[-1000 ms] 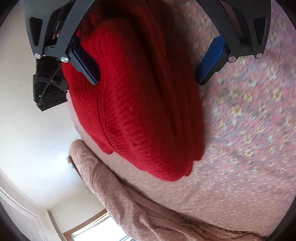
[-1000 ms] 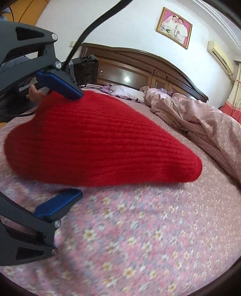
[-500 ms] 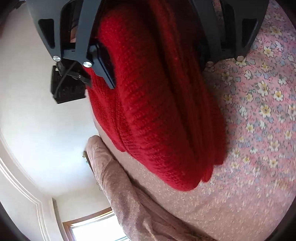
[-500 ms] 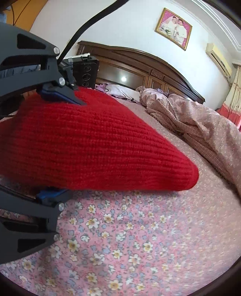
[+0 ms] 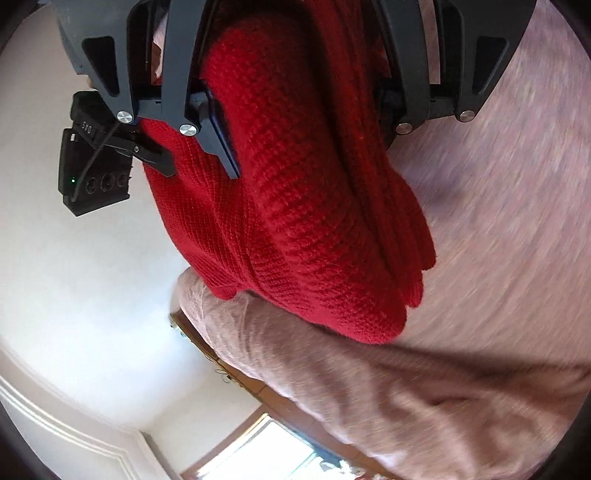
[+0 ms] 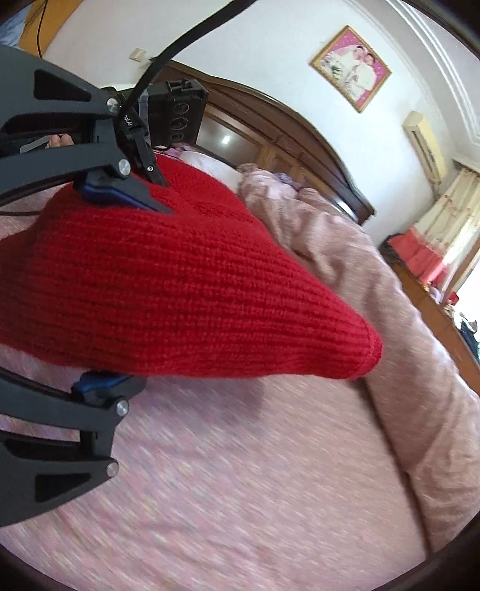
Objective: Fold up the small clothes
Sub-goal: 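Grasp the folded cardigan edge with both grippers, then lift the gripped cardigan edge and fold it over with both grippers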
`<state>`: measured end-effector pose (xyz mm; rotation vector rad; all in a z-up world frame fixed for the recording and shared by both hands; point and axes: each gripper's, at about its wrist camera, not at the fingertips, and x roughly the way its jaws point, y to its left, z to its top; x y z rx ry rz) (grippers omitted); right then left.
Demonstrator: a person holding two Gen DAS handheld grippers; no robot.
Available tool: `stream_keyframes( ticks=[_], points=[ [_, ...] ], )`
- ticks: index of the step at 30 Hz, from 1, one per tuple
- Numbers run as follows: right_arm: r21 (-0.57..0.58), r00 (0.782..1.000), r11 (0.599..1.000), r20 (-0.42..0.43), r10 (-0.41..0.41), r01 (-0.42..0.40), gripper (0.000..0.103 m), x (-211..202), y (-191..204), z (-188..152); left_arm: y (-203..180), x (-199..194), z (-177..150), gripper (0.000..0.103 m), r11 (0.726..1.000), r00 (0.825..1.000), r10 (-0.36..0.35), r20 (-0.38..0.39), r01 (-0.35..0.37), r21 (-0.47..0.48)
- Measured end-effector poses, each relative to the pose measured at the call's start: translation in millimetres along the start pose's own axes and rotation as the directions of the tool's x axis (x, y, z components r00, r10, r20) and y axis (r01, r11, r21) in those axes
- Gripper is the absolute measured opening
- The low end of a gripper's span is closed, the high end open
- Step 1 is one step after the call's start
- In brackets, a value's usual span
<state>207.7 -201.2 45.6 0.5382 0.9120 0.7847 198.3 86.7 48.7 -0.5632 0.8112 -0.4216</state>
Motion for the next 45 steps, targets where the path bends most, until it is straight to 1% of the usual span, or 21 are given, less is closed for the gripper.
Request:
stream_keyframes(
  ticks=[3, 6, 9, 13, 15, 16, 17, 18, 19, 20, 21, 23, 26, 30, 35, 40, 43, 45],
  points=[
    [0.014, 1.0, 1.0, 0.026, -0.011, 0.011, 0.071, -5.9, -21.2, 25.3, -13.6, 29.4, 24.2, 0.051, 0.996, 0.999, 0.044, 0.02, -0.045, 0.078],
    [0.025, 0.998, 0.999, 0.053, -0.04, 0.038, 0.071, -4.3, -39.1, 49.9, -15.0, 58.3, 43.5, 0.052, 0.993, 0.997, 0.059, 0.047, -0.063, 0.097],
    [0.017, 0.995, 0.997, 0.07, -0.075, 0.074, 0.071, 0.1, -53.1, 67.0, -5.1, 78.0, 49.7, 0.052, 0.992, 0.998, 0.048, 0.05, -0.054, 0.115],
    [-0.001, 0.987, 0.989, 0.065, -0.146, 0.146, 0.071, 17.6, -68.0, 85.5, 7.5, 118.5, 65.6, 0.051, 0.992, 0.999, 0.036, 0.022, -0.039, 0.122],
    [-0.005, 0.983, 0.986, 0.081, -0.166, 0.167, 0.072, 22.4, -80.1, 86.6, 8.5, 132.0, 63.3, 0.051, 0.986, 0.999, 0.046, 0.019, -0.048, 0.157],
    [-0.007, 0.979, 0.983, 0.094, -0.182, 0.184, 0.072, 26.5, -86.0, 84.6, 11.6, 141.9, 59.1, 0.051, 0.978, 0.997, 0.066, 0.031, -0.071, 0.194],
    [-0.016, 0.973, 0.977, 0.092, -0.211, 0.213, 0.072, 33.5, -95.2, 78.2, 13.4, 142.2, 53.6, 0.053, 0.974, 0.997, 0.07, 0.045, -0.078, 0.211],
    [-0.022, 0.968, 0.972, 0.091, -0.232, 0.235, 0.074, 40.0, -102.5, 72.2, 17.6, 145.0, 49.2, 0.054, 0.975, 0.997, 0.053, 0.057, -0.064, 0.212],
    [-0.019, 0.967, 0.974, 0.121, -0.224, 0.228, 0.075, 42.5, -109.1, 66.1, 21.7, 144.1, 50.3, 0.054, 0.981, 0.998, 0.033, 0.054, -0.043, 0.191],
    [-0.001, 0.971, 0.981, 0.145, -0.191, 0.194, 0.077, 42.5, -116.0, 63.2, 22.3, 143.0, 53.3, 0.054, 0.982, 0.998, 0.025, 0.052, -0.034, 0.188],
    [0.008, 0.972, 0.983, 0.143, -0.184, 0.185, 0.077, 42.4, -117.4, 64.1, 21.5, 143.6, 53.8, 0.055, 0.98, 0.998, 0.028, 0.053, -0.038, 0.195],
    [-0.006, 0.97, 0.981, 0.146, -0.193, 0.196, 0.078, 43.9, -115.9, 64.9, 22.3, 141.1, 50.9, 0.056, 0.979, 0.998, 0.038, 0.05, -0.047, 0.198],
    [0.005, 0.972, 0.983, 0.149, -0.182, 0.183, 0.079, 43.6, -116.9, 63.5, 20.2, 150.3, 57.6, 0.057, 0.978, 0.998, 0.042, 0.053, -0.052, 0.202],
    [0.008, 0.971, 0.983, 0.153, -0.183, 0.184, 0.079, 43.2, -117.5, 63.4, 19.8, 151.6, 58.8, 0.058, 0.977, 0.997, 0.049, 0.056, -0.059, 0.204],
    [0.016, 0.973, 0.985, 0.155, -0.172, 0.172, 0.081, 43.0, -119.1, 62.2, 16.7, 141.5, 49.9, 0.061, 0.978, 0.997, 0.057, 0.057, -0.067, 0.199],
    [0.019, 0.973, 0.986, 0.155, -0.169, 0.169, 0.084, 44.1, -120.2, 63.1, 14.6, 139.1, 49.5, 0.063, 0.979, 0.996, 0.067, 0.059, -0.077, 0.186],
    [0.02, 0.973, 0.986, 0.157, -0.169, 0.168, 0.085, 43.8, -120.2, 63.5, 11.9, 137.6, 48.7, 0.068, 0.976, 0.994, 0.09, 0.069, -0.102, 0.192],
    [0.023, 0.974, 0.986, 0.159, -0.164, 0.162, 0.088, 44.1, -120.7, 64.4, 10.5, 135.7, 48.4, 0.07, 0.974, 0.992, 0.103, 0.078, -0.116, 0.193]
  ],
)
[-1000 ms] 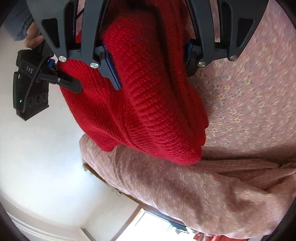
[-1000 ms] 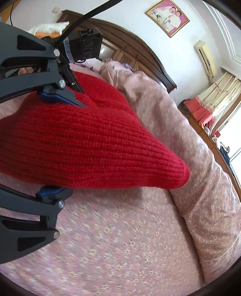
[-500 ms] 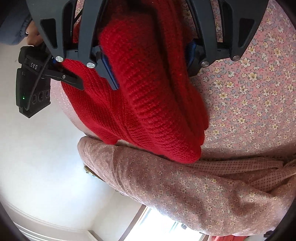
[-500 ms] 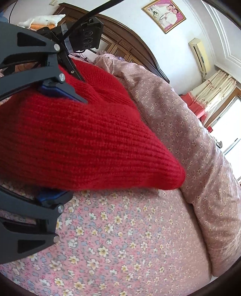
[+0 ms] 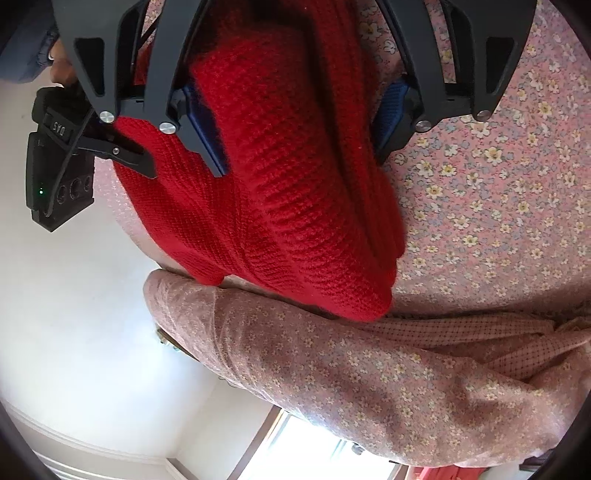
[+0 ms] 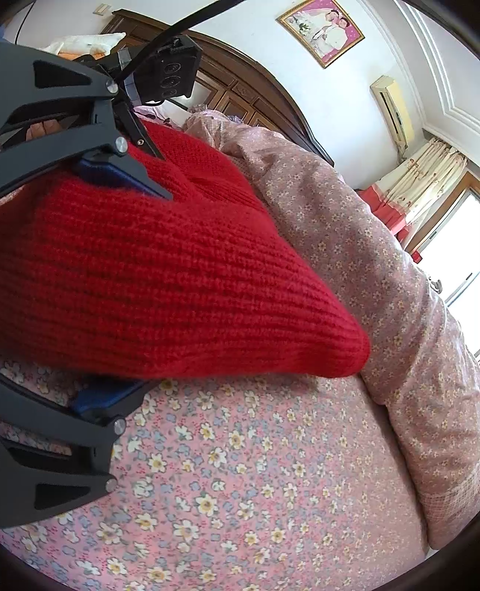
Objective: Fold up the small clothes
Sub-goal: 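Lift the gripped cardigan edge and fold it over with both grippers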
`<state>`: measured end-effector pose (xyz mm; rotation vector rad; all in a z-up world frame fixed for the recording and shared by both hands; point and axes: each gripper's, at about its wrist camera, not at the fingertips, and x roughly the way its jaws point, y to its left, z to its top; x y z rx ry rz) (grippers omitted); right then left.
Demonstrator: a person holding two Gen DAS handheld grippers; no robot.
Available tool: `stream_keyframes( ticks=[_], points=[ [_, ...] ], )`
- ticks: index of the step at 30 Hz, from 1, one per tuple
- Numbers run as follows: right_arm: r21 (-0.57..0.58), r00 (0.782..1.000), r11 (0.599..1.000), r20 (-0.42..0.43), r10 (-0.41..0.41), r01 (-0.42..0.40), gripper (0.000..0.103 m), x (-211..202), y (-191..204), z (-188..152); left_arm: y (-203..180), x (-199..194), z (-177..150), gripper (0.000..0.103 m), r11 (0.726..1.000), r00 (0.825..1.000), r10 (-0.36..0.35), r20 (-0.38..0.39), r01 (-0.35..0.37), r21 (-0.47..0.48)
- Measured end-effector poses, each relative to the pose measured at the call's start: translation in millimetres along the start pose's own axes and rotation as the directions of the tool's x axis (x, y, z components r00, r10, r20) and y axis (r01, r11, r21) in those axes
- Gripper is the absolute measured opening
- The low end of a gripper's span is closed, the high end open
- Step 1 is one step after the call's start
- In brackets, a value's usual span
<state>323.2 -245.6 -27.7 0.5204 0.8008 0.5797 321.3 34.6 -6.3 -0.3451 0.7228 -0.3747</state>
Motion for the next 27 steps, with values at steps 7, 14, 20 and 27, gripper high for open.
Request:
stream_keyframes(
  ticks=[7, 14, 20, 27],
  points=[
    [0.004, 1.0, 1.0, 0.007, -0.005, 0.005, 0.093, -0.7, 1.1, 0.2, -7.5, -7.0, -1.4, 0.075, 0.997, 0.997, 0.073, 0.025, -0.074, 0.025],
    [0.005, 1.0, 1.0, 0.007, -0.003, 0.003, 0.094, -0.5, 0.8, 0.4, -6.0, -7.7, -1.5, 0.076, 0.997, 0.997, 0.071, 0.023, -0.071, 0.02],
    [-0.003, 0.999, 1.0, -0.016, -0.029, 0.029, 0.078, -0.9, 5.0, 4.5, -7.8, -12.0, -4.7, 0.046, 1.0, 1.0, -0.003, 0.008, 0.003, -0.008],
    [-0.025, 0.999, 0.999, -0.028, -0.046, 0.046, 0.081, -2.9, 8.8, 14.8, -11.8, -14.8, -4.6, 0.047, 1.0, 1.0, 0.005, -0.003, -0.005, -0.004]
  ],
)
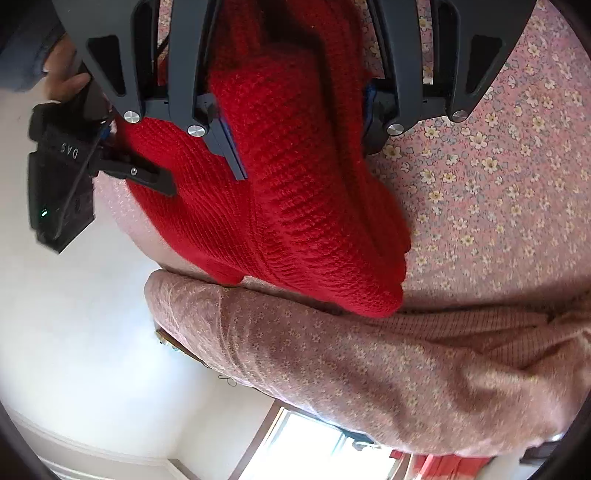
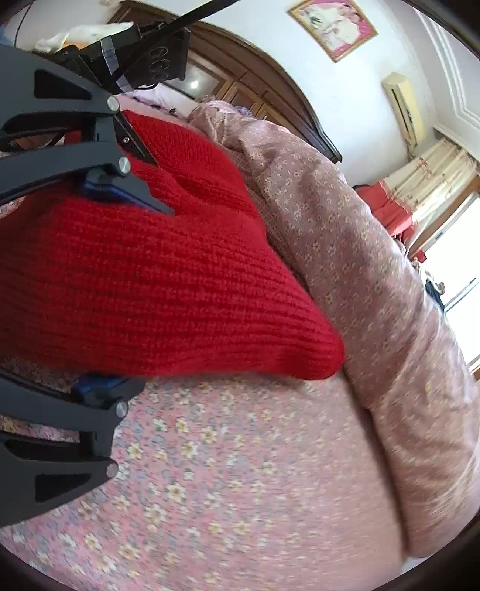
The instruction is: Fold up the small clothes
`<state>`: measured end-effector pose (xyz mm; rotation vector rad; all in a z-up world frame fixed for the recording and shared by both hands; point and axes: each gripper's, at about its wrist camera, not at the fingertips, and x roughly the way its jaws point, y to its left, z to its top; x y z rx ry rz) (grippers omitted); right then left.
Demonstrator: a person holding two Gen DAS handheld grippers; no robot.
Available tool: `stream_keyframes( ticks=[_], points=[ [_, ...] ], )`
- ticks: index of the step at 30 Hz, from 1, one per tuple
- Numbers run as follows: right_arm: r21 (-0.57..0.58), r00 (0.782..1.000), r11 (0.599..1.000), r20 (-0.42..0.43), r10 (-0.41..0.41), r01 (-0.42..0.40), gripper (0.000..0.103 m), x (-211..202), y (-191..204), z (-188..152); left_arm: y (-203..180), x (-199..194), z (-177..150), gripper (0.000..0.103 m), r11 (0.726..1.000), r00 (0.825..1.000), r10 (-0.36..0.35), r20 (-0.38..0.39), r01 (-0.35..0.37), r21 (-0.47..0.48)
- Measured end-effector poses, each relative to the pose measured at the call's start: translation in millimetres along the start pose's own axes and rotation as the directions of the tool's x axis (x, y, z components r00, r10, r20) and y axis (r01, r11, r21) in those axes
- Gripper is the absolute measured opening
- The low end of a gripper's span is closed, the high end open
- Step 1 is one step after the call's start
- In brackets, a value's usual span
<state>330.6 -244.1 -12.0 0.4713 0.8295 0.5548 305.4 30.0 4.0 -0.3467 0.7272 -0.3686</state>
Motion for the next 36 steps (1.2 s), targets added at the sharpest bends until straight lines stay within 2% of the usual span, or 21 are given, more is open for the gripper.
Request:
stream_keyframes(
  ticks=[3, 6, 7, 10, 11, 12, 13, 14, 15, 18, 20, 22, 25, 28, 29, 30, 31, 33, 34, 35, 36],
  points=[
    [0.064, 1.0, 0.998, -0.022, 0.017, -0.016, 0.091, -1.1, -7.0, 2.6, 8.9, -3.9, 5.3, 0.05, 0.999, 0.999, -0.029, -0.026, 0.028, -0.041],
    [0.072, 1.0, 0.997, -0.018, -0.017, 0.018, 0.091, -14.3, 0.0, 7.0, 19.2, -21.8, 17.2, 0.049, 0.997, 0.998, -0.053, -0.026, 0.052, -0.063],
    [0.064, 0.999, 0.997, -0.005, -0.041, 0.041, 0.091, -21.8, 4.5, 9.2, 22.5, -31.3, 20.6, 0.049, 0.997, 0.999, -0.047, 0.0, 0.047, -0.066],
    [-0.014, 0.992, 0.994, 0.068, -0.107, 0.108, 0.09, -50.4, 25.1, 12.0, 27.2, -69.7, 29.9, 0.049, 0.998, 0.99, 0.047, 0.13, -0.041, -0.044],
    [-0.056, 0.988, 0.991, 0.105, -0.114, 0.12, 0.084, -60.1, 34.4, 9.7, 27.5, -76.0, 31.5, 0.049, 0.998, 0.988, 0.048, 0.147, -0.042, -0.041],
    [-0.096, 0.985, 0.987, 0.129, -0.113, 0.126, 0.061, -66.4, 43.9, 6.6, 27.0, -82.7, 32.9, 0.049, 0.999, 0.987, 0.036, 0.159, -0.03, -0.043],
    [-0.134, 0.984, 0.983, 0.137, -0.11, 0.129, 0.044, -68.3, 53.5, 3.2, 25.7, -88.4, 33.2, 0.049, 0.999, 0.986, 0.006, 0.168, 0.003, -0.051],
    [-0.179, 0.985, 0.973, 0.126, -0.122, 0.143, 0.016, -65.1, 65.1, -0.7, 23.4, -90.8, 32.4, 0.049, 0.998, 0.985, -0.029, 0.172, 0.039, -0.057],
    [-0.212, 0.982, 0.963, 0.117, -0.145, 0.168, 0.008, -60.2, 74.2, -4.9, 17.3, -90.5, 31.1, 0.049, 0.995, 0.983, -0.067, 0.169, 0.077, -0.057],
    [-0.285, 0.98, 0.939, 0.097, -0.174, 0.195, 0.007, -43.5, 93.0, -21.6, -12.6, -80.1, 26.1, 0.049, 0.993, 0.987, -0.121, 0.106, 0.12, 0.016],
    [-0.33, 0.975, 0.918, 0.107, -0.194, 0.219, 0.007, -41.7, 104.9, -31.6, -29.6, -76.3, 20.1, 0.049, 0.991, 0.992, -0.1, 0.078, 0.092, 0.1],
    [-0.388, 0.964, 0.884, 0.144, -0.222, 0.261, 0.007, -49.6, 118.3, -41.3, -41.3, -72.7, 13.9, 0.049, 0.983, 0.998, -0.041, 0.039, 0.033, 0.182],
    [-0.501, 0.938, 0.794, 0.209, -0.276, 0.345, 0.012, -66.0, 137.8, -76.6, -40.8, -62.0, 4.6, 0.05, 0.982, 0.998, 0.015, -0.06, -0.004, 0.19],
    [-0.579, 0.931, 0.729, 0.197, -0.309, 0.364, 0.028, -59.4, 147.0, -108.3, -33.1, -61.3, -9.1, 0.05, 0.989, 0.994, 0.045, -0.104, -0.03, 0.142],
    [-0.633, 0.921, 0.672, 0.206, -0.332, 0.384, 0.039, -49.3, 151.3, -118.5, -31.5, -59.6, -12.1, 0.053, 0.992, 0.994, 0.037, -0.107, -0.023, 0.126],
    [-0.699, 0.903, 0.583, 0.237, -0.359, 0.415, 0.048, -37.9, 155.7, -130.4, -30.9, -57.3, -16.4, 0.054, 0.993, 0.994, 0.039, -0.102, -0.027, 0.116],
    [-0.734, 0.893, 0.527, 0.259, -0.367, 0.429, 0.05, -31.6, 158.5, -136.7, -30.7, -52.7, -19.2, 0.054, 0.992, 0.993, 0.059, -0.1, -0.047, 0.121],
    [-0.78, 0.851, 0.381, 0.353, -0.39, 0.497, 0.053, -19.6, 165.5, -151.6, -30.3, -48.6, -19.7, 0.052, 0.991, 0.994, 0.072, -0.084, -0.062, 0.116],
    [-0.781, 0.822, 0.314, 0.411, -0.394, 0.54, 0.056, -16.4, 168.9, -157.1, -28.6, -50.3, -19.9, 0.046, 0.994, 0.997, 0.057, -0.051, -0.052, 0.092],
    [-0.778, 0.794, 0.244, 0.473, -0.382, 0.58, 0.064, -13.7, 171.7, -162.8, -26.0, -52.6, -19.7, 0.023, 0.997, 0.999, 0.033, -0.03, -0.031, 0.066],
    [-0.781, 0.784, 0.202, 0.498, -0.37, 0.591, 0.064, -11.2, 172.3, -166.3, -22.7, -54.0, -18.3, 0.015, 0.998, 0.999, 0.025, -0.035, -0.023, 0.05]
  ],
)
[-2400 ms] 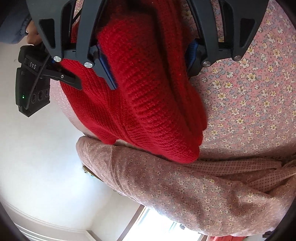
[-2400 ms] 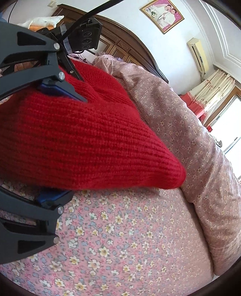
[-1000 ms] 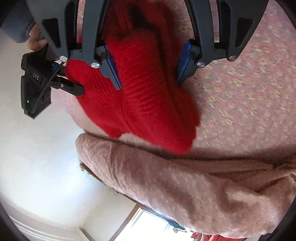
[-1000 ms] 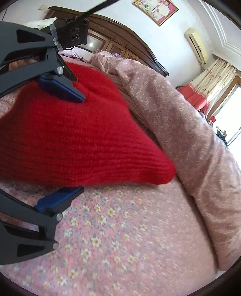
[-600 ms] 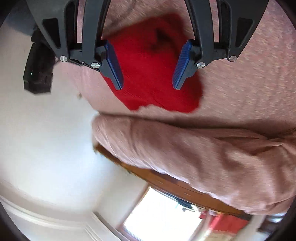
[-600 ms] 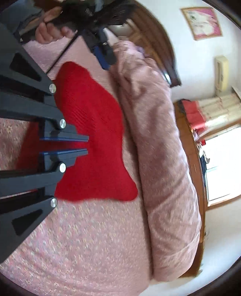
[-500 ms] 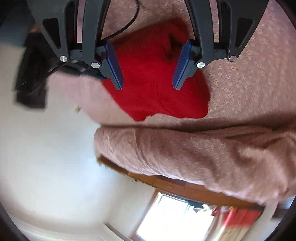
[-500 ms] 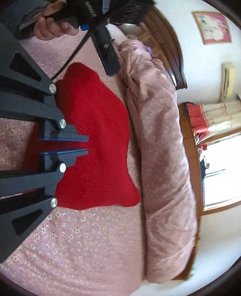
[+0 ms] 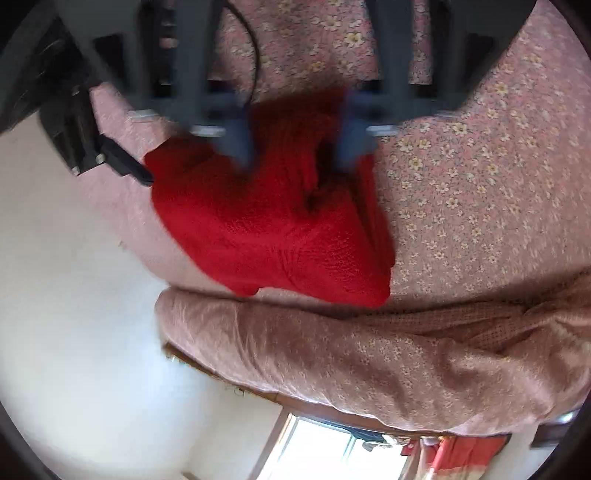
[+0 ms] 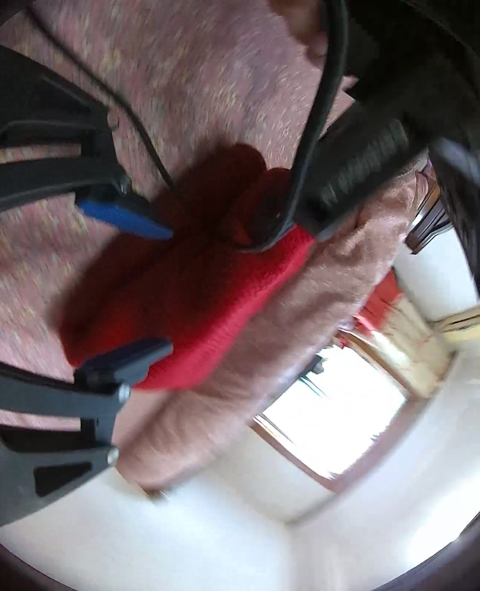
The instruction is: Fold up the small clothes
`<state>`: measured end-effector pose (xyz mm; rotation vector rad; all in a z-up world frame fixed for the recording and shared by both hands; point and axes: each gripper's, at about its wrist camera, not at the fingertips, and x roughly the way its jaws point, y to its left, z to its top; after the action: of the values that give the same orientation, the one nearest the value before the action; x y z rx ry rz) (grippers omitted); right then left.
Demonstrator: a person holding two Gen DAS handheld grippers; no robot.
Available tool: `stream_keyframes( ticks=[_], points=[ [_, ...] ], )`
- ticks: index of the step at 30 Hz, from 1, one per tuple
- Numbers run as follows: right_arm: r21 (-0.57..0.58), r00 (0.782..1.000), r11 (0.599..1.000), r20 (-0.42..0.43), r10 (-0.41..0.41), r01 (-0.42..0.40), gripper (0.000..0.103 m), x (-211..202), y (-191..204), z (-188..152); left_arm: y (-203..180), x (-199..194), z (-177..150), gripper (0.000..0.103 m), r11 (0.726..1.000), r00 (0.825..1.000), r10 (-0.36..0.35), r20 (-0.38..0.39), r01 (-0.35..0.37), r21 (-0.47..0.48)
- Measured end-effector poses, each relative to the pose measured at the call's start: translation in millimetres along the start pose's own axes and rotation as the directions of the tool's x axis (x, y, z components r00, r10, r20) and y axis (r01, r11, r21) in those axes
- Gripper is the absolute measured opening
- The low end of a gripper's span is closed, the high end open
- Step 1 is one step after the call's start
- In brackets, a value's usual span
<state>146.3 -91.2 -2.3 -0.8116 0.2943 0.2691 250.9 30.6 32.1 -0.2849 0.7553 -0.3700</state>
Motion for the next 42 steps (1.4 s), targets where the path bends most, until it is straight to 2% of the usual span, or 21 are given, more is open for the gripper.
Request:
stream_keyframes(
  ticks=[2, 3, 4, 5, 10, 13, 15, 16, 17, 18, 19, 20, 22, 23, 28, 31, 33, 35, 36, 37, 42],
  points=[
    [-0.1, 1.0, 0.995, 0.008, -0.013, 0.014, 0.058, 5.3, 11.8, -1.6, 7.2, -7.1, 3.0, 0.007, 0.998, 0.999, -0.047, 0.018, 0.048, -0.047],
    [-0.14, 1.0, 0.99, 0.005, -0.025, 0.025, 0.028, 8.7, 16.1, -2.3, 10.7, -11.5, 5.4, 0.005, 0.994, 0.996, -0.08, 0.036, 0.082, -0.066],
    [-0.164, 0.999, 0.985, 0.001, -0.045, 0.044, 0.006, 12.0, 18.2, -3.2, 13.5, -16.2, 7.7, 0.005, 0.991, 0.993, -0.105, 0.047, 0.108, -0.078],
    [-0.165, 0.998, 0.985, -0.021, -0.051, 0.047, 0.0, 16.2, 16.8, -3.2, 14.3, -19.7, 9.3, 0.005, 0.99, 0.993, -0.11, 0.051, 0.114, -0.078],
    [-0.088, 0.994, 0.993, -0.073, -0.08, 0.074, 0.0, 5.8, -7.1, 3.7, 8.0, -16.0, 9.6, 0.005, 0.999, 0.999, -0.041, 0.033, 0.041, -0.018],
    [-0.06, 0.989, 0.994, -0.11, -0.101, 0.095, 0.0, -2.8, -20.8, -1.1, 6.6, -18.1, 10.8, 0.005, 0.998, 0.998, -0.055, 0.019, 0.055, -0.015],
    [-0.049, 0.993, 0.996, -0.084, -0.083, 0.079, 0.002, -4.9, -20.8, -4.5, 6.1, -20.5, 10.1, 0.005, 0.998, 0.998, -0.066, 0.021, 0.066, -0.02],
    [-0.073, 0.996, 0.995, -0.059, -0.067, 0.063, 0.008, -5.4, -16.3, -5.7, 6.4, -21.4, 9.8, 0.005, 0.997, 0.997, -0.071, 0.021, 0.072, -0.024],
    [-0.147, 0.996, 0.987, -0.043, -0.075, 0.068, 0.034, -2.6, -3.9, -7.0, 6.8, -22.7, 9.1, 0.005, 0.997, 0.997, -0.078, 0.022, 0.078, -0.028],
    [-0.216, 0.994, 0.972, -0.034, -0.102, 0.092, 0.075, 0.2, 8.8, -7.8, 7.4, -23.8, 8.6, 0.005, 0.996, 0.996, -0.083, 0.025, 0.084, -0.032],
    [-0.306, 0.989, 0.942, -0.006, -0.149, 0.14, 0.086, 3.7, 26.4, -9.6, 7.6, -23.8, 8.6, 0.005, 0.996, 0.996, -0.086, 0.025, 0.086, -0.033],
    [-0.346, 0.98, 0.918, 0.039, -0.195, 0.196, 0.087, 7.6, 30.4, -19.5, 7.0, -23.8, 8.3, 0.005, 0.996, 0.996, -0.085, 0.026, 0.086, -0.03],
    [-0.388, 0.963, 0.881, 0.13, -0.237, 0.269, 0.087, 6.0, 41.2, -20.3, 5.7, -23.0, 7.6, 0.005, 0.996, 0.996, -0.082, 0.026, 0.083, -0.023],
    [-0.384, 0.962, 0.883, 0.127, -0.241, 0.272, 0.087, 9.1, 41.1, -17.5, 4.8, -22.7, 7.2, 0.005, 0.996, 0.996, -0.084, 0.025, 0.084, -0.017],
    [-0.304, 0.985, 0.937, 0.056, -0.161, 0.17, 0.081, 25.1, 24.2, -9.9, 3.4, -22.6, 7.1, 0.005, 0.996, 0.996, -0.086, 0.027, 0.086, -0.004],
    [-0.305, 0.984, 0.936, 0.076, -0.159, 0.174, 0.069, 24.6, 26.4, -1.7, 5.0, -21.3, 6.3, 0.005, 0.997, 0.996, -0.082, 0.02, 0.082, -0.011],
    [-0.317, 0.986, 0.934, 0.076, -0.15, 0.167, 0.044, 28.4, 31.6, 2.9, 4.9, -20.1, 6.8, 0.005, 0.998, 0.997, -0.068, 0.02, 0.068, -0.004],
    [-0.311, 0.985, 0.935, 0.082, -0.153, 0.171, 0.03, 32.4, 29.4, 7.9, 5.2, -18.8, 7.2, 0.005, 0.999, 0.998, -0.051, 0.02, 0.051, 0.002],
    [-0.296, 0.985, 0.94, 0.089, -0.15, 0.17, 0.018, 27.7, 27.6, 7.9, 6.4, -18.4, 7.3, 0.005, 0.998, 0.998, -0.055, 0.018, 0.055, -0.003],
    [-0.28, 0.985, 0.945, 0.092, -0.147, 0.167, 0.013, 24.3, 25.6, 8.4, 7.8, -18.4, 7.7, 0.005, 0.998, 0.998, -0.065, 0.015, 0.065, -0.01],
    [-0.287, 0.994, 0.952, 0.062, -0.091, 0.105, 0.01, 9.9, 10.8, 5.6, 9.2, -24.0, 8.5, 0.005, 0.995, 0.995, -0.1, -0.004, 0.1, -0.007]
  ],
)
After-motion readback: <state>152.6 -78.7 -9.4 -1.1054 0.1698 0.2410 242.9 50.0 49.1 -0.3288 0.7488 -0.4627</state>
